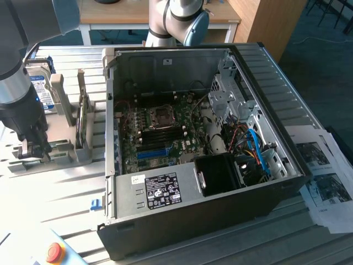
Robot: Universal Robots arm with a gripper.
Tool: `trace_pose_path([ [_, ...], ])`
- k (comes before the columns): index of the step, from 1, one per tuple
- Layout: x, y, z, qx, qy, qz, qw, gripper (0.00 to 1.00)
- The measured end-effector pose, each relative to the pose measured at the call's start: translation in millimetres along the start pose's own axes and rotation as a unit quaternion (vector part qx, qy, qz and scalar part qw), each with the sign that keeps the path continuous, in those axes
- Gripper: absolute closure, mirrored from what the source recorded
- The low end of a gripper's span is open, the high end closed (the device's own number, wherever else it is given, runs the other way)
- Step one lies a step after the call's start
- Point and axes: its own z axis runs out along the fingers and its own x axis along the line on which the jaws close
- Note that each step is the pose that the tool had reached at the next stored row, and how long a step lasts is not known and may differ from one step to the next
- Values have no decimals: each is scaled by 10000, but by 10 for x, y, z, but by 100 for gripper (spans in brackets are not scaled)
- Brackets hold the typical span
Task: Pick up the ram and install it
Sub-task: 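Pick up the ram and move it above insertion slot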
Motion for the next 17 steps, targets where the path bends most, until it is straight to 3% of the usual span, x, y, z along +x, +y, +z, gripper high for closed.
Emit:
trace_pose_path([
  [17, 1, -19, 10, 0, 2, 0, 10000, 71],
])
